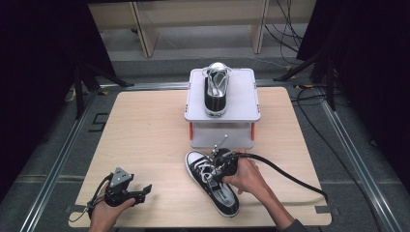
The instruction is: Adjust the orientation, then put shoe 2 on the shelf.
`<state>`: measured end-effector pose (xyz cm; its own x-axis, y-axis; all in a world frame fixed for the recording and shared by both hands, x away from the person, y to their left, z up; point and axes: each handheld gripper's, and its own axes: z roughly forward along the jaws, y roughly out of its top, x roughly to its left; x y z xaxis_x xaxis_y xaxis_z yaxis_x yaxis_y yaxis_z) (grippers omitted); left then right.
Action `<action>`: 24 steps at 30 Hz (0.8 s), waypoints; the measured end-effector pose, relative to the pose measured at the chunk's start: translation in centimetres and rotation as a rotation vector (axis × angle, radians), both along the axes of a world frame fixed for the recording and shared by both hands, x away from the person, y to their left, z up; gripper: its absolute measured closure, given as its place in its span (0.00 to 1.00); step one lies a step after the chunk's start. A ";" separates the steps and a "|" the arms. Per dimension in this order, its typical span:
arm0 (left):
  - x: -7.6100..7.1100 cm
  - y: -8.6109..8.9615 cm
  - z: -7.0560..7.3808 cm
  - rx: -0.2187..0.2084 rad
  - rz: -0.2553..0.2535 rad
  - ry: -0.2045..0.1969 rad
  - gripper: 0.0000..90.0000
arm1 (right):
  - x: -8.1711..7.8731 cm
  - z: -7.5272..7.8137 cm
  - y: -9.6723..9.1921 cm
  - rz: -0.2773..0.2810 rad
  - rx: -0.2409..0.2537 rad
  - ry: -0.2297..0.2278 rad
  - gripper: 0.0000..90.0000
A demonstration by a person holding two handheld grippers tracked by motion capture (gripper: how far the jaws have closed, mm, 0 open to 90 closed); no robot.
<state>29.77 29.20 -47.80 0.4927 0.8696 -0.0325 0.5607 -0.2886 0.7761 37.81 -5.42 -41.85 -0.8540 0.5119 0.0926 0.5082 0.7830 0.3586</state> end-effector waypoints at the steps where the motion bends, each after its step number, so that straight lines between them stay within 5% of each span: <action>1: 0.0 0.0 0.0 -0.001 0.003 0.000 0.20 | 0.0 0.0 0.0 0.008 0.002 -0.002 0.77; 16: 0.0 0.0 -0.1 -0.003 0.011 0.005 0.20 | 0.5 0.1 -0.3 0.051 -0.006 0.002 0.90; 24: 0.1 0.2 0.0 0.010 0.005 -0.003 0.20 | 2.5 0.4 -0.7 0.037 -0.023 0.121 0.93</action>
